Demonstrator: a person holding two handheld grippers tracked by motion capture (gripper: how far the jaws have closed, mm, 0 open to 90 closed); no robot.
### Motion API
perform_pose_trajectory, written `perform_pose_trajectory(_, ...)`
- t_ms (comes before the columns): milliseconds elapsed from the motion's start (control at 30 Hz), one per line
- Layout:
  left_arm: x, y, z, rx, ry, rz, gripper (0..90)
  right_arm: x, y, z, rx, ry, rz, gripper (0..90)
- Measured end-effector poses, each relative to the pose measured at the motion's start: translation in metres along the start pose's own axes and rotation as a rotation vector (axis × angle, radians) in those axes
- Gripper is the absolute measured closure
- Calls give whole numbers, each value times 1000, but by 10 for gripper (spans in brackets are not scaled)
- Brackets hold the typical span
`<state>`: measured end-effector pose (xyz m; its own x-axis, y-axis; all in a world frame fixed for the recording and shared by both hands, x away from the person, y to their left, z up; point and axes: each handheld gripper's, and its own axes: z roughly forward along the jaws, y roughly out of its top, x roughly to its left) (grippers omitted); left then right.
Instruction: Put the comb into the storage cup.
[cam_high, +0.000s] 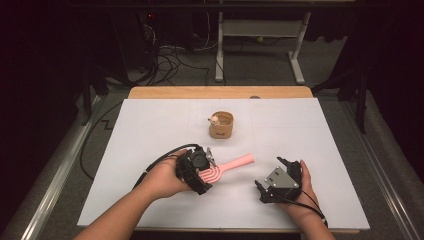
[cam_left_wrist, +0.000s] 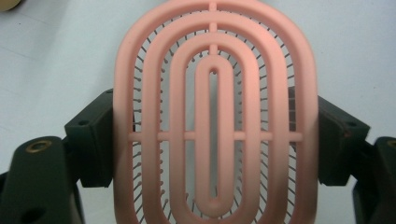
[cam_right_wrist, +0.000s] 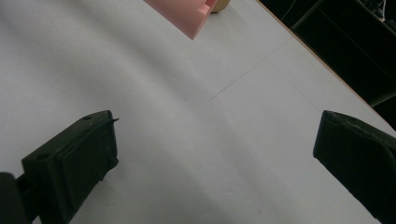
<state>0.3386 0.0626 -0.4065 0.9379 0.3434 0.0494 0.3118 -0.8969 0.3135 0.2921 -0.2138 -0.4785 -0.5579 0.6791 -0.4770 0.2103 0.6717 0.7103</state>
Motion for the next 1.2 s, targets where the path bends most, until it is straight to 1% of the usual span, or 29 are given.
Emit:
perform_pose_trajectory(100,-1,0,1,2,0,4,196,0,0,0,2,-1,-11,5)
perform_pose_trajectory(133,-1,1,1,8,3,6,196,1,0,0,0,-6,-23,6)
perform_pose_trajectory(200,-1,1,1,8,4,5,196,1,0,0,2,-6,-27,6)
perform_pose_trajectory(233,0,0,1,7,-5,4,196,2,0,0,2,-9,-33,7)
perform_pose_trajectory(300,-1,0,2,10,0,7,196,3,1,0,2,-11,-37,8)
perform_pose_trajectory(333,-1,0,2,12,3,7,196,4,1,1,6,-15,-54,11)
perform_pose_trajectory(367,-1,0,2,12,3,7,196,4,1,1,6,-15,-54,11)
perform_pose_trajectory(400,-2,1,3,12,2,11,196,7,1,1,11,-27,-68,15)
perform_pose_trajectory(433,-2,1,3,12,2,11,196,7,1,1,11,-28,-85,18)
perform_pose_trajectory(500,-2,1,3,15,-5,9,196,7,1,0,10,-31,-93,21)
perform_pose_trajectory(600,-2,1,4,16,-1,10,195,10,3,0,22,-42,-134,31)
perform_pose_trajectory(633,-2,2,4,18,-2,10,195,10,3,0,22,-42,-134,31)
perform_pose_trajectory(667,-2,2,3,17,-3,7,196,12,5,1,21,-41,-153,37)
perform_pose_trajectory(833,-1,1,3,18,-5,2,196,15,6,2,23,-47,-170,50)
perform_pose_trajectory(867,-1,1,3,21,-3,3,196,16,7,2,22,-54,-188,63)
perform_pose_trajectory(967,-1,2,5,27,1,4,196,18,8,2,22,-59,-195,71)
perform_pose_trajectory(1000,-2,3,7,31,-1,8,196,20,11,3,22,-63,-221,80)
perform_pose_trajectory(1067,-2,3,7,31,-3,10,196,21,11,4,22,-69,-229,83)
perform_pose_trajectory(1100,-3,4,9,30,-2,13,196,23,14,4,20,-79,-248,92)
perform_pose_trajectory(1200,-4,5,9,34,-6,12,196,24,16,5,12,-82,-261,102)
